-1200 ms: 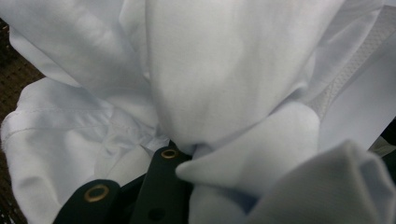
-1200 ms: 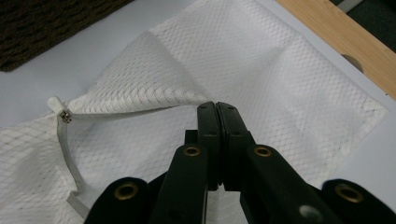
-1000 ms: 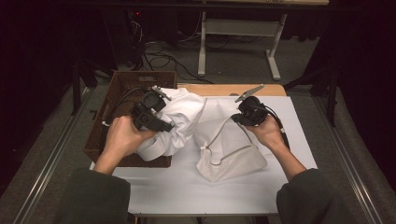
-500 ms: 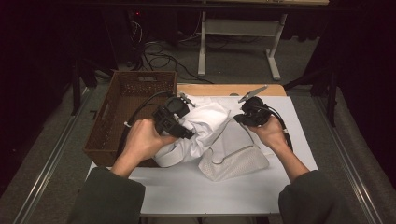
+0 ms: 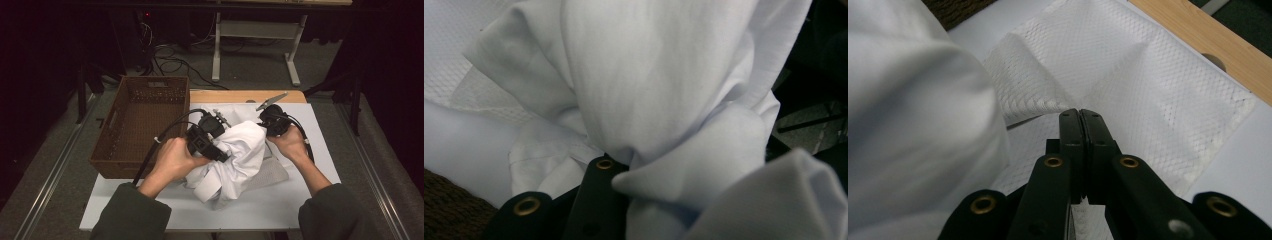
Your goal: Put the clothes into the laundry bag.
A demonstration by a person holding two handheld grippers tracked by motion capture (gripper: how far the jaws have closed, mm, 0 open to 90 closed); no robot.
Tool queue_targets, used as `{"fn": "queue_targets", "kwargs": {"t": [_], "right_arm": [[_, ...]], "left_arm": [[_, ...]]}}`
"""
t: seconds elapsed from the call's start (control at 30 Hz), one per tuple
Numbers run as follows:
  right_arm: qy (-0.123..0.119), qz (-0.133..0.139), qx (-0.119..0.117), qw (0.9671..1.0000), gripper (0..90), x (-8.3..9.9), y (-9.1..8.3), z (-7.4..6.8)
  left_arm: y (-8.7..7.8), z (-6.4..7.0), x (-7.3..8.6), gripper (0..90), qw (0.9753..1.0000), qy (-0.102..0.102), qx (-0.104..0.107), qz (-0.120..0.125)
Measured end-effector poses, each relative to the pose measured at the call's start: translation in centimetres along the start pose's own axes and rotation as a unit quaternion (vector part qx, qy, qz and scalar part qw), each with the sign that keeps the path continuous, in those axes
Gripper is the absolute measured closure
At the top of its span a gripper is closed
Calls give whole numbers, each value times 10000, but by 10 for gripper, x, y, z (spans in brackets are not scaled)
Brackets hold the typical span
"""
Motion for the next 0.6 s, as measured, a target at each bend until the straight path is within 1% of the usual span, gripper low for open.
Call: {"fn": "queue_targets", "kwargs": {"t": [0.07,0.13,0.2,0.3,0.33,0.37,0.43,0.6], "right_arm": [[-4,-4,-15,10000,900,2,0,0],[7,-4,-28,10000,900,3,1,0],[-2,-5,-41,10000,900,4,2,0],[22,-29,-56,10000,900,4,3,-2],[48,-46,-74,10000,900,5,3,-3],[-43,-47,-71,10000,900,4,3,-4],[-85,-26,-83,9999,900,4,3,-5],[-160,22,-112,9998,900,1,2,-13]], "left_arm": [[9,-1,1,742,10000,-22,-21,-46],[21,-3,3,741,9999,-17,-84,-141],[31,-4,5,740,9998,-43,-80,-188],[43,-7,8,739,9996,-94,-102,-239],[49,-8,9,738,9995,-146,-116,-261],[52,-10,10,737,9993,-150,-167,-286],[61,-12,13,736,9988,-172,-294,-359],[80,-16,17,735,9977,-214,-430,-487]]}}
Point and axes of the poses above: each handheld gripper's, and its own axes: y roughly forward along the jaws, x roughly out of its underside, z roughly to its right, the point moved 7 cm from there along y, roughly forward along the jaws, and after that the axes turned 6 degrees about x, right-handed, at the moved point
